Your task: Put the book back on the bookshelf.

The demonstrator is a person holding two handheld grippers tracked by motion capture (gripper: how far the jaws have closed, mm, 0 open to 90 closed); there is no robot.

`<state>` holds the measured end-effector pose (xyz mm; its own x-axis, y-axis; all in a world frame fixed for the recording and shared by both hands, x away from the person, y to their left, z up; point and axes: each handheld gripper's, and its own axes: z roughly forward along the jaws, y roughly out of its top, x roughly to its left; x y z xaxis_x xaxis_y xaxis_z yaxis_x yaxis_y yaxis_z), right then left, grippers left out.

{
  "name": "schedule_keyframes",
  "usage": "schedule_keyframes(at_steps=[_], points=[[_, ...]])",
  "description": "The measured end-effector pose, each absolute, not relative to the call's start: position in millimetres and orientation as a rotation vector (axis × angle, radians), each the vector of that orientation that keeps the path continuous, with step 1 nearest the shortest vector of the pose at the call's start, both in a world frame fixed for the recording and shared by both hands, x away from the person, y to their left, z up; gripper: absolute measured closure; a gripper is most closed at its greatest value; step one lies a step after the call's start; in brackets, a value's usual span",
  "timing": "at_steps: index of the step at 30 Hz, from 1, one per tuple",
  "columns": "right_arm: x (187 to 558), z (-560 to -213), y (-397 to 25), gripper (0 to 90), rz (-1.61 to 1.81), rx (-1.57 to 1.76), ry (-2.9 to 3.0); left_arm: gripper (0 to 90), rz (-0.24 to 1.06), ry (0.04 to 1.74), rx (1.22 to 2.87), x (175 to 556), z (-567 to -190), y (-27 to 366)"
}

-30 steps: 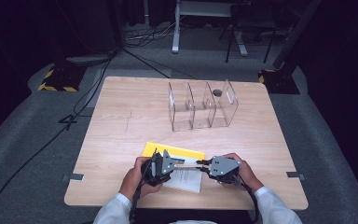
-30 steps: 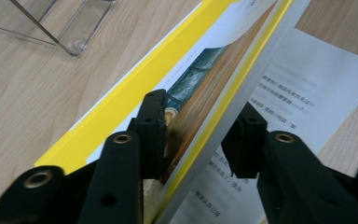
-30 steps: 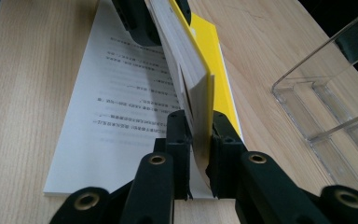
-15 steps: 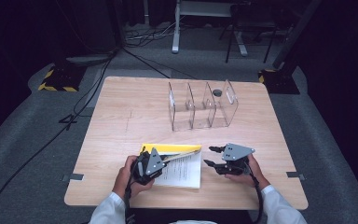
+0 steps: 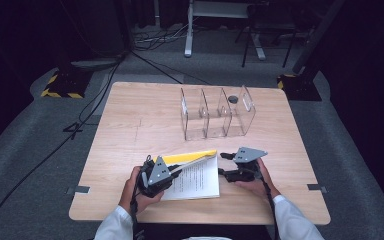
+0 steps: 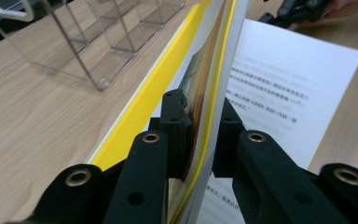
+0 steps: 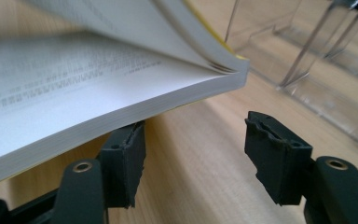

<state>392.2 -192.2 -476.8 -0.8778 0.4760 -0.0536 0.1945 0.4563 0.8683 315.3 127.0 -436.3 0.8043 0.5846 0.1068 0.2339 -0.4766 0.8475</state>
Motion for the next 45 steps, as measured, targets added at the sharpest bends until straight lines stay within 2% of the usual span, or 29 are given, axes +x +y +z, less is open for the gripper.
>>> schedule_keyframes(at_steps=[2, 13, 20, 26, 31, 34, 45], points=[[390, -463, -203, 41.3, 1.486, 0.600, 2.336, 80.5, 0.464, 0.584, 2.049, 317, -433, 120], [385, -431, -214, 44.1, 1.528, 0.594, 2.220, 80.5, 0.401, 0.520, 2.007, 322, -426, 98], [374, -409, -198, 45.0, 1.522, 0.505, 2.189, 80.4, 0.416, 0.508, 1.996, 314, -426, 110], [360, -391, -167, 44.8, 1.542, 0.390, 2.190, 80.2, 0.417, 0.540, 1.985, 301, -428, 133], [356, -389, -151, 43.9, 1.547, 0.342, 2.206, 80.0, 0.423, 0.563, 1.988, 294, -432, 147], [352, -391, -136, 43.5, 1.531, 0.306, 2.232, 77.8, 0.346, 0.576, 1.981, 297, -440, 153], [353, -401, -126, 43.0, 1.567, 0.313, 2.273, 76.1, 0.254, 0.548, 1.951, 308, -450, 147]])
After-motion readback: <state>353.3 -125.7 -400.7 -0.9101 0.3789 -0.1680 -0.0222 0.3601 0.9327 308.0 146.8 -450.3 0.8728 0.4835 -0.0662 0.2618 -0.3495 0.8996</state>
